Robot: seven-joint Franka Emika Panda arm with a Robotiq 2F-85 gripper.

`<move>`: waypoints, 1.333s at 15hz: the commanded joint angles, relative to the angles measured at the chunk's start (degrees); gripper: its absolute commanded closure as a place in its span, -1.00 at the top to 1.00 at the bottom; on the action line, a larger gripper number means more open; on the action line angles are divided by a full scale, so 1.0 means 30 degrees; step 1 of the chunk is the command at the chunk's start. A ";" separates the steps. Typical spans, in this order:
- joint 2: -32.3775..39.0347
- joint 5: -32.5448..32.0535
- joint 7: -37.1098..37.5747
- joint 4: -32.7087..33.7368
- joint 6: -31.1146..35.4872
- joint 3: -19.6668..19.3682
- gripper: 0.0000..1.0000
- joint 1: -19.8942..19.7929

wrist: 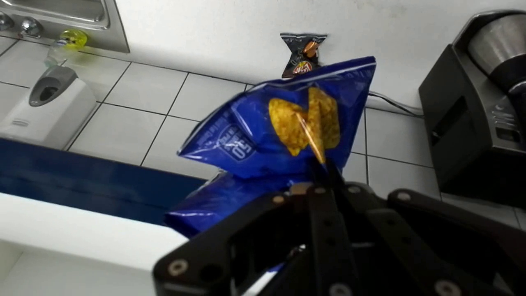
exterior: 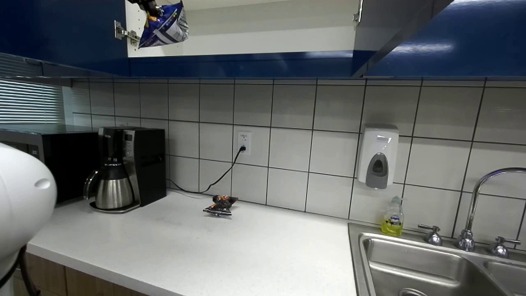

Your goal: Put the blue packet in the top cabinet

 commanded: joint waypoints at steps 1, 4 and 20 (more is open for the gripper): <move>0.2167 -0.0496 0.0574 0.2865 -0.0575 0.0415 -1.00 -0.0740; 0.3727 -0.0745 0.0824 0.4732 -0.0711 0.0455 -1.00 -0.0992; 0.8779 -0.1693 0.2190 0.9046 0.3974 0.0166 -1.00 -0.0776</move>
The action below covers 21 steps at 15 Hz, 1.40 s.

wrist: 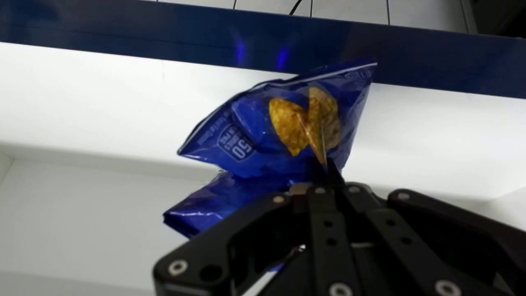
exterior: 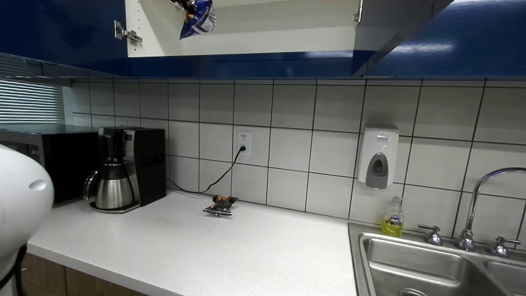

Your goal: Put the blue packet in the top cabinet

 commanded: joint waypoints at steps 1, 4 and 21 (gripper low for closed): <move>0.1048 -0.0073 0.0536 0.1185 0.0541 -0.0013 -1.00 -0.0133; 0.1725 -0.0061 0.0619 0.1753 0.0723 -0.0176 -1.00 -0.0143; 0.6862 -0.0495 0.0989 0.5999 0.0439 -0.0427 -1.00 0.0159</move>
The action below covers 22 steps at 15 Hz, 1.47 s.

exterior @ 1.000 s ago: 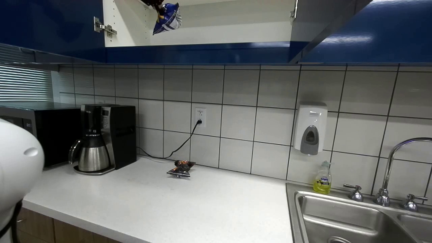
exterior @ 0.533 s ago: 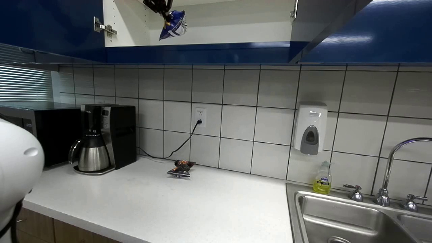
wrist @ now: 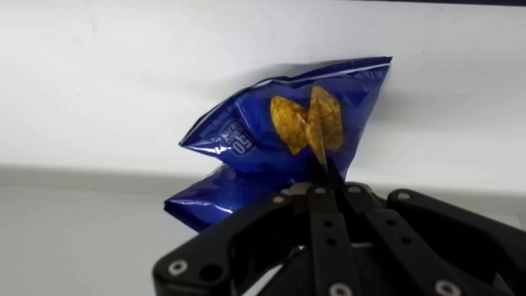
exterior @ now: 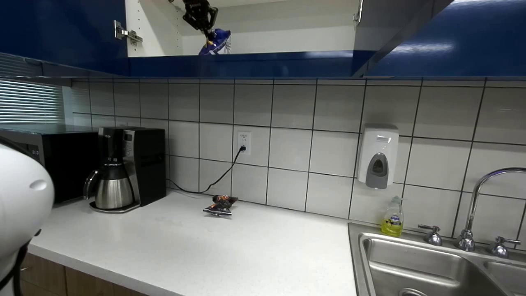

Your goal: Put the blue packet in the top cabinet

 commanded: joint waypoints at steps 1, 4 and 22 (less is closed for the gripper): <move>0.1359 -0.0519 0.0579 0.1744 -0.0299 0.0112 -1.00 0.0144; 0.2028 -0.0432 0.0603 0.2438 -0.0513 0.0070 -1.00 0.0211; 0.0643 -0.0148 0.1360 0.1729 -0.0432 -0.0008 1.00 0.0130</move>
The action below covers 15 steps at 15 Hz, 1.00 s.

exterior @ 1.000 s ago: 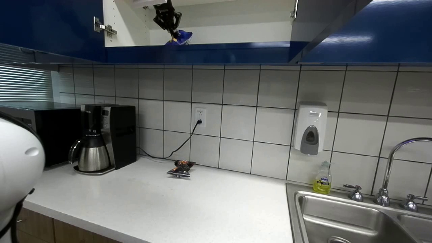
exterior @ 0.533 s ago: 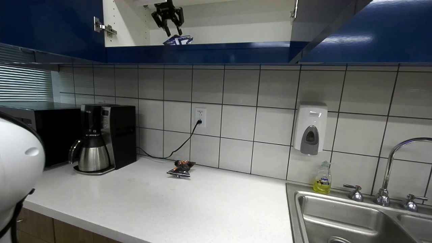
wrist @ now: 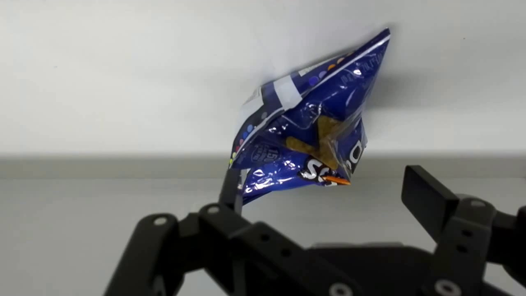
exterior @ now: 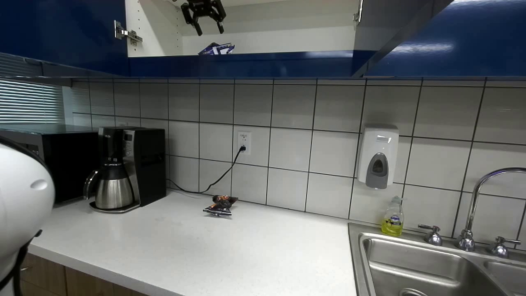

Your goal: Put the blue packet in the top cabinet

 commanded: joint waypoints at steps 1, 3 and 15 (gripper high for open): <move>-0.1097 -0.0096 0.0526 -0.0941 -0.0286 -0.0005 1.00 0.0023; -0.1798 -0.0036 0.0649 -0.1734 -0.0208 0.0004 1.00 0.0019; -0.8382 0.1265 0.0783 -0.9732 -0.0531 -0.0139 1.00 0.0253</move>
